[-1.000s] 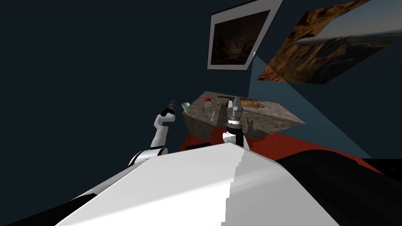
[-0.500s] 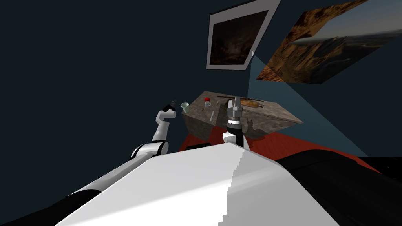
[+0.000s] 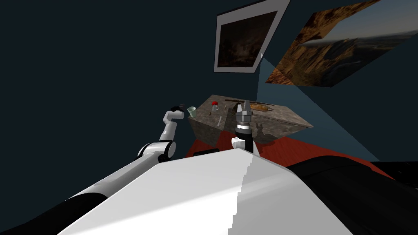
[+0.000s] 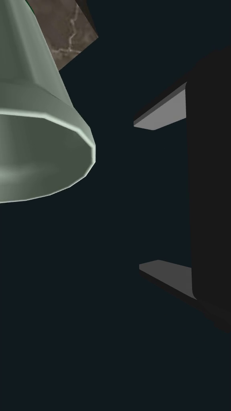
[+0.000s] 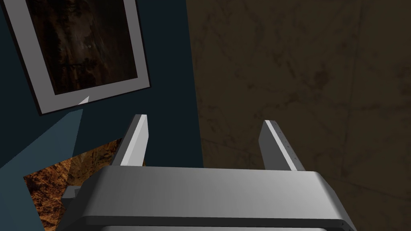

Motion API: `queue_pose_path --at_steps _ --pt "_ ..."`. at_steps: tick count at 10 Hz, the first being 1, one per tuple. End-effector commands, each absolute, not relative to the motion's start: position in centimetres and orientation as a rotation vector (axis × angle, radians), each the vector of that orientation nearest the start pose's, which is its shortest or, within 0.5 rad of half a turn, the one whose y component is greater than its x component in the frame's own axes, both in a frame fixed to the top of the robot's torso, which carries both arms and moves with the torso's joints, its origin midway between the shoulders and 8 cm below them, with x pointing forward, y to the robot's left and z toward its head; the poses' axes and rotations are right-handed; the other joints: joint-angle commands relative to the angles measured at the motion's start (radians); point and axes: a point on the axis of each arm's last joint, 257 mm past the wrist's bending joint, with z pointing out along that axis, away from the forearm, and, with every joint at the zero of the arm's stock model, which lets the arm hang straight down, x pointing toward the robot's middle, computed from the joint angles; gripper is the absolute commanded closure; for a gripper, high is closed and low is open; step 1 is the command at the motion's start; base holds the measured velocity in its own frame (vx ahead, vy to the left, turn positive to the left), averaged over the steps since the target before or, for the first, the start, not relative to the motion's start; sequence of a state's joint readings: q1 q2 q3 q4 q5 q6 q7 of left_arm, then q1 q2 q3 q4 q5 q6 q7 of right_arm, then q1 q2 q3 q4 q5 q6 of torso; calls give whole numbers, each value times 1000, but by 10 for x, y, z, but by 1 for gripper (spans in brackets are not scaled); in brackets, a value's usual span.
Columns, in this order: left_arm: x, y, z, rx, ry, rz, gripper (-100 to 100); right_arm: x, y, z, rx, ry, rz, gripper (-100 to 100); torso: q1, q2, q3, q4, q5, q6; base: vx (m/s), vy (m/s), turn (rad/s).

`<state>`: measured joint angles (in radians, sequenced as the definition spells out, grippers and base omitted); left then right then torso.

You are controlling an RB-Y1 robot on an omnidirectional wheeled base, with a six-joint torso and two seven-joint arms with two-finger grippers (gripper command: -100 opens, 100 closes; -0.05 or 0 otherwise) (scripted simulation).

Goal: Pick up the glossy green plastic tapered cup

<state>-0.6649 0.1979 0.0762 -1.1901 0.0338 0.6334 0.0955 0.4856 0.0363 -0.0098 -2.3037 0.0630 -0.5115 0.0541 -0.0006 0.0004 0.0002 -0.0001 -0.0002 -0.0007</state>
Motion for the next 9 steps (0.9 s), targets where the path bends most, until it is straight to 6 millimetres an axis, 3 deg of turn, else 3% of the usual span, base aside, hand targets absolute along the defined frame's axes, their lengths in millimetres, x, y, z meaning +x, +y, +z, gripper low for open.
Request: queue_pose_path --at_steps 1,9 --pt "693 235 -174 -1463 1527 -940 -100 338 -276 42 585 597 1216 0 0 0 0 0 0 0 -10 -11 -10" --pt "697 216 -186 -1619 1669 -798 -100 338 -276 42 585 597 1216 0 0 0 0 0 0 0 -2 -3 -2"
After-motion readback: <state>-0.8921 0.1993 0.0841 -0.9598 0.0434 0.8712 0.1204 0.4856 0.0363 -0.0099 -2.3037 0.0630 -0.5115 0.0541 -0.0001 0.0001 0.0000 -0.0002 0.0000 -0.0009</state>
